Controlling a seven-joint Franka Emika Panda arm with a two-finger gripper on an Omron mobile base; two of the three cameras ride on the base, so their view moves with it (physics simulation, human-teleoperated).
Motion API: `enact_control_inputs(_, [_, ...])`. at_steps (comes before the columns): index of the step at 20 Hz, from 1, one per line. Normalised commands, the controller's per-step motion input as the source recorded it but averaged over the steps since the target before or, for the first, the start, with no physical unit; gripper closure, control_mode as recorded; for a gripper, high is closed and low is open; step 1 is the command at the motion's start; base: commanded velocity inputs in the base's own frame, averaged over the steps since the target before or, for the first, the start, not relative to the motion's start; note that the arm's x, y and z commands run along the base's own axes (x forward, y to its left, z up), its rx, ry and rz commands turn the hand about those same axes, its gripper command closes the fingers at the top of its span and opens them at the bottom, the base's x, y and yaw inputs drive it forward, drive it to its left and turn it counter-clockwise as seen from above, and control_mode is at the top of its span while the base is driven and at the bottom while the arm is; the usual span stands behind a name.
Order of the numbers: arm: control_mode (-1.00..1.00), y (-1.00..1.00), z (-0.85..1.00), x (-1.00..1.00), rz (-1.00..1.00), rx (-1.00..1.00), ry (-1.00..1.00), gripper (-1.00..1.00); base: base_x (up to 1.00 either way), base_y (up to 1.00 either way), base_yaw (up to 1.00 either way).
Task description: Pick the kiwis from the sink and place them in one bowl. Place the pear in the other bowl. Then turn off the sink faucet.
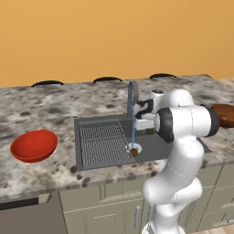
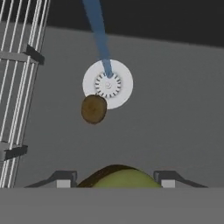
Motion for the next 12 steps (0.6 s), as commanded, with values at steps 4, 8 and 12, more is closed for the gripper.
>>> enact_control_inputs(4, [-1.00, 0.98, 0.33, -0.33, 0.14, 0.00, 0.00, 1.00, 0.00, 0.00, 0.00])
enact_control_inputs(8, [-1.00, 1.00, 0.30, -0.19, 0.16, 0.00, 0.00, 1.00, 0.00, 0.00, 0.00])
enact_control_inputs(12, [-1.00, 1.00, 0.24, -0.07, 0.16, 0.00, 0.00, 1.00, 0.00, 0.00, 0.00])
